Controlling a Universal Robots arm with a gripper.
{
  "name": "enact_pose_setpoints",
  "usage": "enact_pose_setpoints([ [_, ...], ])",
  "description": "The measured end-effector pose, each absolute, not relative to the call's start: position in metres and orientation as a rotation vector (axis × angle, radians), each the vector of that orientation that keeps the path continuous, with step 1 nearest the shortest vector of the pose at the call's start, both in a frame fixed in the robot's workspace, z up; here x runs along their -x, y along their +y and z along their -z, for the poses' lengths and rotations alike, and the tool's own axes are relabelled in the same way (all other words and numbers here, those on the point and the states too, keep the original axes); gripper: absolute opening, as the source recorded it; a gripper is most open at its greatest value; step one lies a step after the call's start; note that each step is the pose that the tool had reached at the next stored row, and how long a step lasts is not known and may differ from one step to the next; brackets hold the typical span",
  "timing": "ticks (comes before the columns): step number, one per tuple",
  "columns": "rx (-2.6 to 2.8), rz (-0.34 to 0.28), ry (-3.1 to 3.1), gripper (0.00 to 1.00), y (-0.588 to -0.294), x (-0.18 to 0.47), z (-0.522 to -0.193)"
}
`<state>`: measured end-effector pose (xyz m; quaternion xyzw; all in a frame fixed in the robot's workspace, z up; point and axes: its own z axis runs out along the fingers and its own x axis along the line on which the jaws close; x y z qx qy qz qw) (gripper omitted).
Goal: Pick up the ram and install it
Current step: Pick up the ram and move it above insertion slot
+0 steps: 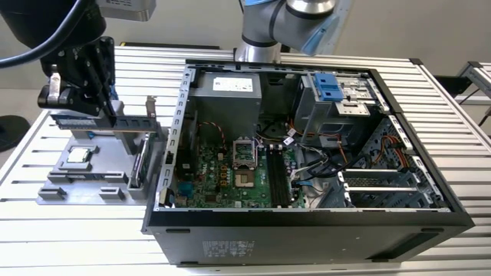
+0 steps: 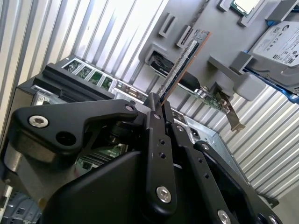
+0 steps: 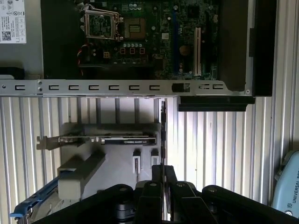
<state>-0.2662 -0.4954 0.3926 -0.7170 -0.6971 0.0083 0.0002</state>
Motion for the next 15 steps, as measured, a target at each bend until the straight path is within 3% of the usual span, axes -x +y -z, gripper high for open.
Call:
enact_pose_setpoints([
  [15,2.253,-0.029,-2.191,0.0,-0.495,0.253,-0.393],
])
